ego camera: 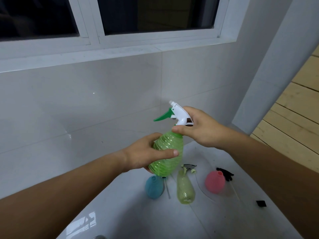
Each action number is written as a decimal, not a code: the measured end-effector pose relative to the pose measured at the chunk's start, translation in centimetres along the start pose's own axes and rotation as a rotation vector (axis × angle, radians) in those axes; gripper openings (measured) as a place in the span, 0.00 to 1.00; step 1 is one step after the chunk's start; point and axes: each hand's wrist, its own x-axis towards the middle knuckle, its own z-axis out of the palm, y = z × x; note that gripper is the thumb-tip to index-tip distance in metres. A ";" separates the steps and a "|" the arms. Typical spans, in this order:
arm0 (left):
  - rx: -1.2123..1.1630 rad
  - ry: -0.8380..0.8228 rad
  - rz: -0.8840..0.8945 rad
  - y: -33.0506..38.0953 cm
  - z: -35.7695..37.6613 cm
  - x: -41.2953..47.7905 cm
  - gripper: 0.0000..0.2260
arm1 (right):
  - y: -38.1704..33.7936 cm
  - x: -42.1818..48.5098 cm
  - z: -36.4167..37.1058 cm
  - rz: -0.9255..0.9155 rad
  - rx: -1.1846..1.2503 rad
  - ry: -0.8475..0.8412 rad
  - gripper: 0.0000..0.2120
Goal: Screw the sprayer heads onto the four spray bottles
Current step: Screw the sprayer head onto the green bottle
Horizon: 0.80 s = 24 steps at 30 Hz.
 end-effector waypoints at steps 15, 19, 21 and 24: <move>-0.070 0.109 0.035 0.8 0.6 0.8 0.22 | 0.4 0.4 -0.2 0.034 0.165 0.154 0.12; -0.134 0.133 0.049 1.7 0.6 1.3 0.29 | 0.6 0.3 -0.6 0.150 0.441 0.195 0.19; -0.161 0.154 0.071 2.5 0.5 1.7 0.32 | 0.6 -0.2 -0.8 0.224 0.445 0.184 0.21; -0.214 0.186 0.120 3.7 0.3 2.4 0.28 | 0.8 -0.8 -1.1 0.259 0.446 0.178 0.19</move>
